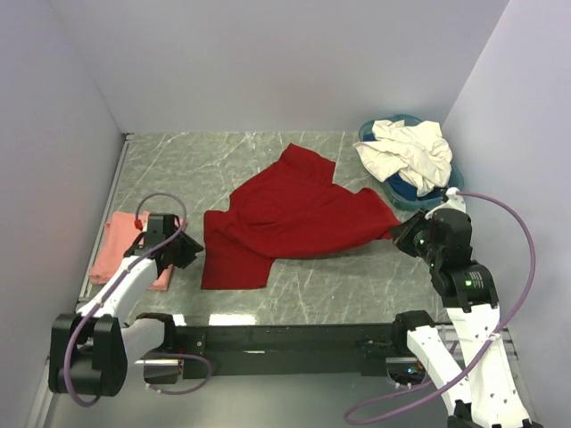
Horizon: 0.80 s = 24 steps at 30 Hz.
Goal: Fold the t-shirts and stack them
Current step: Flatten the tshirt out
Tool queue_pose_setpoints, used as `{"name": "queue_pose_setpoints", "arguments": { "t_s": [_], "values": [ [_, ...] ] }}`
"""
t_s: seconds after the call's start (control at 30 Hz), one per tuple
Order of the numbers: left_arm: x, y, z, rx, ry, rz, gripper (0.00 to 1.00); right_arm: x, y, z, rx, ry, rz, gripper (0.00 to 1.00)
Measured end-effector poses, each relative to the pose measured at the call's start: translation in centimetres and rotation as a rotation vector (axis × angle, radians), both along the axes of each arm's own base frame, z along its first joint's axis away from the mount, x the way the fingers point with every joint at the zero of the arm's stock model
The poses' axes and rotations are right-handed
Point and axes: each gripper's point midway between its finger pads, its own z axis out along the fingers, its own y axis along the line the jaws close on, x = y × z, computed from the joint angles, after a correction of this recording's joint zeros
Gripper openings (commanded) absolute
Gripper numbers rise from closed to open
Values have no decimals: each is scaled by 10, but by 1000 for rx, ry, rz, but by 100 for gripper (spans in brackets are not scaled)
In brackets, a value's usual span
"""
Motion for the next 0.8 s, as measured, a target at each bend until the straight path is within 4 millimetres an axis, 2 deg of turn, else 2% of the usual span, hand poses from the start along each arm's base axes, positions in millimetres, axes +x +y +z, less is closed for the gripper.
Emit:
{"name": "queue_pose_setpoints", "arguments": {
  "t_s": [0.3, 0.53, 0.8],
  "values": [
    [4, -21, -22, 37, 46, -67, 44, 4, 8, -5, 18, 24, 39, 0],
    [20, -11, -25, 102, 34, -25, 45, 5, 10, -9, 18, 25, 56, 0],
    [41, -14, -27, 106, 7, -19, 43, 7, 12, -8, 19, 17, 69, 0]
  ]
}}
